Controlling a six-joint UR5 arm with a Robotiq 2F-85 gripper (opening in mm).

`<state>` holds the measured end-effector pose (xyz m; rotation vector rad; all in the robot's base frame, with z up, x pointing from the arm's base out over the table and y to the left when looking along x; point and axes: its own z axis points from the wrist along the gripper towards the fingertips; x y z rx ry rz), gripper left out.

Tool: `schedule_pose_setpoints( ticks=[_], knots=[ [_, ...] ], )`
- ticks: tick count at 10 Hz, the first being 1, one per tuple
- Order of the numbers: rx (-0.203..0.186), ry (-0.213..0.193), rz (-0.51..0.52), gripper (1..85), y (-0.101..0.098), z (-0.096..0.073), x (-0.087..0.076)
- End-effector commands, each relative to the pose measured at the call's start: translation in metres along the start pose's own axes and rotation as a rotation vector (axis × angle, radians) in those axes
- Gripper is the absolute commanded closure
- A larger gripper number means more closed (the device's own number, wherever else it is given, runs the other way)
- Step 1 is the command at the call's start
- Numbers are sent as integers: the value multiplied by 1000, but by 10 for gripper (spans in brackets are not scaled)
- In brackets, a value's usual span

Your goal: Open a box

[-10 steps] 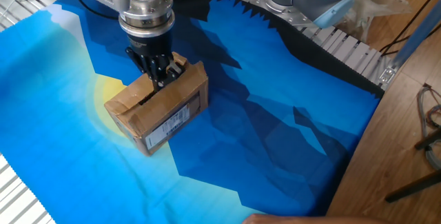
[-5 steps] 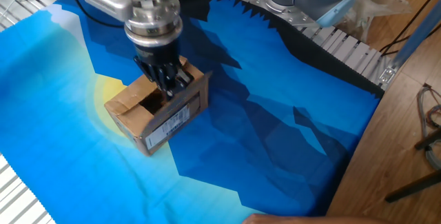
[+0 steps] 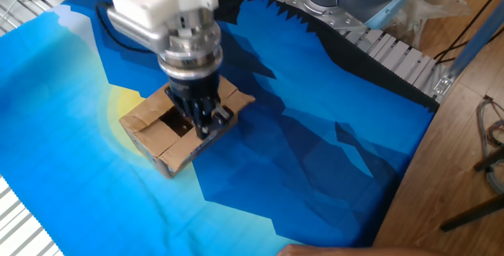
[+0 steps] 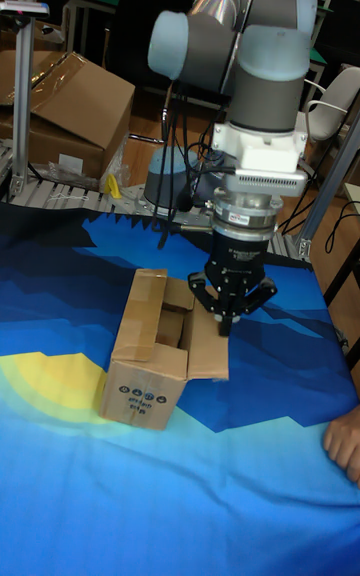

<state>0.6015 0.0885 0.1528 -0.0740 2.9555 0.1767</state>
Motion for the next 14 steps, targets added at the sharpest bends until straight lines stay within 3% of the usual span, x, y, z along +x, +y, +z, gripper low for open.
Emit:
schedule_pose_setpoints(
  ticks=[1, 4, 8, 9, 10, 11, 13, 14],
  knots=[
    [22, -40, -42, 843, -5, 19, -7],
    [8, -93, -69, 843, -6, 33, -15],
    [15, -111, -96, 843, -8, 42, -14],
    [27, -100, -107, 843, -11, 39, -11],
    [89, -47, -147, 843, -26, 30, -3],
    [115, -20, -164, 843, -33, 20, 1],
    [127, 40, -168, 843, -39, 3, 9],
    [124, 46, -152, 843, -36, -3, 9]
  ],
)
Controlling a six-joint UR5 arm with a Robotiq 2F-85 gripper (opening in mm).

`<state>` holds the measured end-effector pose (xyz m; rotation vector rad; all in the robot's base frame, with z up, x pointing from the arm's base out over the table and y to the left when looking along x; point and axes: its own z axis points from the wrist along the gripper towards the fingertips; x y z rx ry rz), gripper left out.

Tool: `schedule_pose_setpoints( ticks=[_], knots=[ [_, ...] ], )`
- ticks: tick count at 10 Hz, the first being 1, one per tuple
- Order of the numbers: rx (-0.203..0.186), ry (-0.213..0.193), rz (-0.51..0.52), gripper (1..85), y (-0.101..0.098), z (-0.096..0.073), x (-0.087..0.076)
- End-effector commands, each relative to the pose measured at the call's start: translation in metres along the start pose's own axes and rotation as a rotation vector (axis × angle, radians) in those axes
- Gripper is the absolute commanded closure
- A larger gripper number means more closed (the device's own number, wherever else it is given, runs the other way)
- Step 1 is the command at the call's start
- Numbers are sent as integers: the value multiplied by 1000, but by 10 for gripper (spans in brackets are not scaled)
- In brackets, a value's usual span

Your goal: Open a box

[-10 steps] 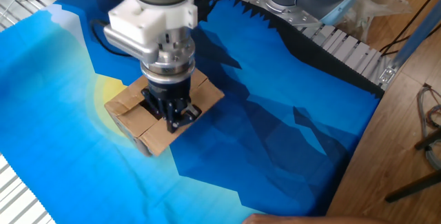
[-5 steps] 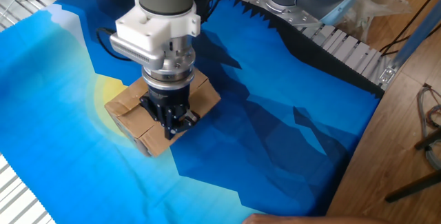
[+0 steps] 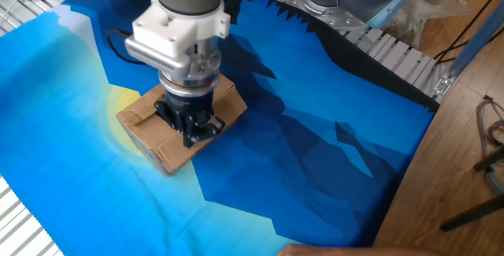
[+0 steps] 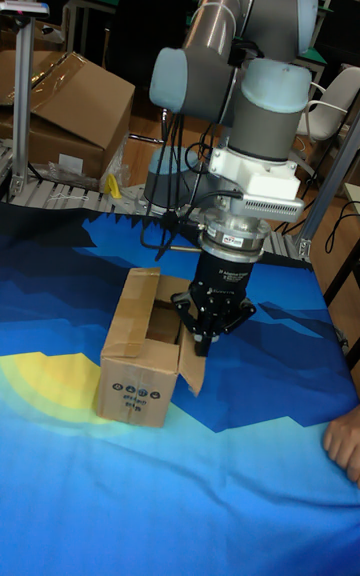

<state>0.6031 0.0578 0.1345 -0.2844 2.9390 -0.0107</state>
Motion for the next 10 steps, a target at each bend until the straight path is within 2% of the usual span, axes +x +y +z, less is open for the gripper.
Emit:
schedule_pose_setpoints(
  ticks=[1, 3, 4, 5, 6, 7, 10],
  knots=[
    [2, 44, 12, 843, -2, -21, 5],
    [9, 52, 0, 843, -8, -28, 7],
    [15, 54, -33, 843, -20, -30, 11],
    [-9, 40, -32, 843, -23, -27, 14],
    [-1, 32, -41, 843, -30, -23, 18],
    [5, 46, -47, 843, -35, -19, 27],
    [-25, 63, -50, 843, -39, -17, 40]
  ],
)
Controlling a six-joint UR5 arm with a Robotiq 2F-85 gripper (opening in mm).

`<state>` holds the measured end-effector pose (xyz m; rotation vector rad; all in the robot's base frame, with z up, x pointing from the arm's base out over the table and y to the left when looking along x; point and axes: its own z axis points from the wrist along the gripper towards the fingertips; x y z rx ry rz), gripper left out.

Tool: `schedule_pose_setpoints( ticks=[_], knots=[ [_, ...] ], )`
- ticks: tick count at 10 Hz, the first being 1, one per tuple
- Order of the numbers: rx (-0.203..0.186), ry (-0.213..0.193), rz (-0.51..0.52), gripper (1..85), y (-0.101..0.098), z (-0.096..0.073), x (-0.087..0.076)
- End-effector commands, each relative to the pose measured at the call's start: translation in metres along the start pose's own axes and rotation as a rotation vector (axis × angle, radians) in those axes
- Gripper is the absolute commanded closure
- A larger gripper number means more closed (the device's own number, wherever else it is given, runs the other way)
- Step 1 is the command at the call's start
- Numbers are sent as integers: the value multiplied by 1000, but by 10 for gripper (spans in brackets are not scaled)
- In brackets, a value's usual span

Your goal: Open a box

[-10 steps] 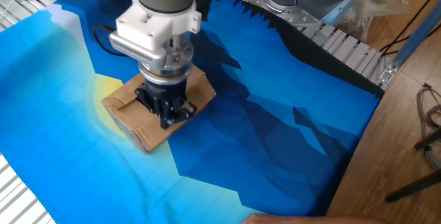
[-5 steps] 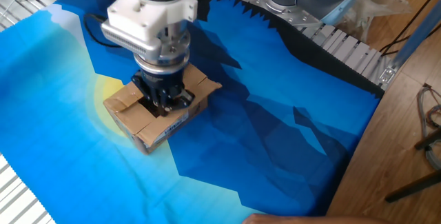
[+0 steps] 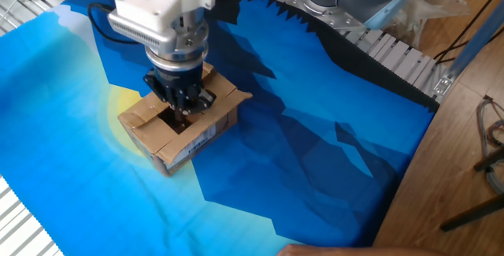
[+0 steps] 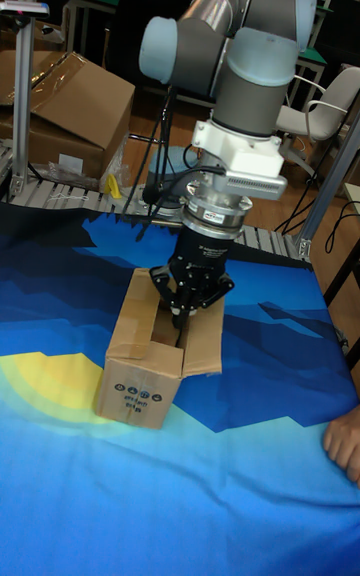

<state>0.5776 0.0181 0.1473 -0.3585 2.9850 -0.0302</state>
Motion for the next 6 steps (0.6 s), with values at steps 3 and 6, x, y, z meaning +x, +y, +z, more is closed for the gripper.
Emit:
schedule_pose_setpoints(
  ticks=[3, 6],
  knots=[
    [-58, 12, 27, 843, -4, 9, 22],
    [-5, 19, -8, 843, -24, 11, 33]
  ],
)
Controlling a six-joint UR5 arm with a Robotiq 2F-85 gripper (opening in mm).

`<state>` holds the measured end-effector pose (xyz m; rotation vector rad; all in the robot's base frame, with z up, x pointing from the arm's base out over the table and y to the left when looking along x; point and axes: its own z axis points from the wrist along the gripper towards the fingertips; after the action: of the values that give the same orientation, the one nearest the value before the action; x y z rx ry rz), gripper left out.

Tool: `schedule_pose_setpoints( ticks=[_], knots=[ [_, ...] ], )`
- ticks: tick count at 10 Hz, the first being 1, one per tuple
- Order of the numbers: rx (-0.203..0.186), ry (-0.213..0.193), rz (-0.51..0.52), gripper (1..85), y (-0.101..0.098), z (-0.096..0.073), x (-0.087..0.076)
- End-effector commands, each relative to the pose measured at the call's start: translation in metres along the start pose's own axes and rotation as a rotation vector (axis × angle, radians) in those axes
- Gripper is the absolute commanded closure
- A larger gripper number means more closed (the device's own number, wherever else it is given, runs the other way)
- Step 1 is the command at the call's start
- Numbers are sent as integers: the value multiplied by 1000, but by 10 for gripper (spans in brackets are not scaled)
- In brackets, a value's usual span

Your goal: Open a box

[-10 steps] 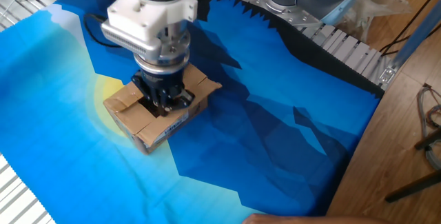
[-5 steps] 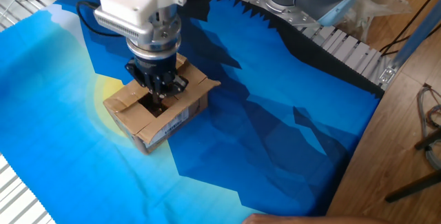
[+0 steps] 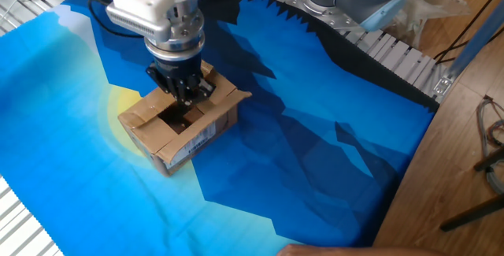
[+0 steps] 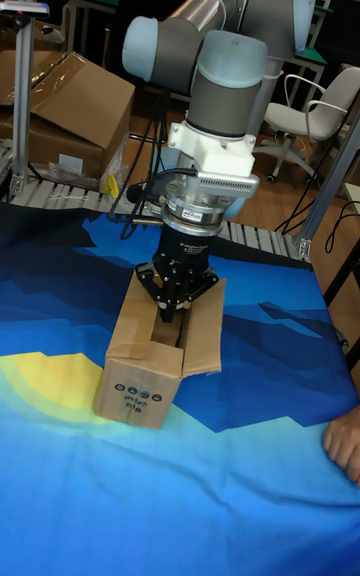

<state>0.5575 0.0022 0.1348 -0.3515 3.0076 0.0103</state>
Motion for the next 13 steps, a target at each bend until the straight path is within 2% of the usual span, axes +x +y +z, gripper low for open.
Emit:
schedule_pose_setpoints(
  ticks=[1, 2, 3, 6, 8, 9, 11, 13],
  knots=[
    [79, 22, -35, 843, -29, -3, 13],
    [103, 53, -32, 843, -35, -7, 19],
    [108, 78, -21, 843, -35, -12, 21],
    [95, 161, 36, 843, -25, -35, 26],
    [91, 173, 46, 843, -23, -41, 28],
    [102, 178, 37, 843, -29, -43, 31],
    [140, 194, -1, 843, -48, -48, 43],
    [194, 189, -64, 843, -68, -48, 52]
  ],
)
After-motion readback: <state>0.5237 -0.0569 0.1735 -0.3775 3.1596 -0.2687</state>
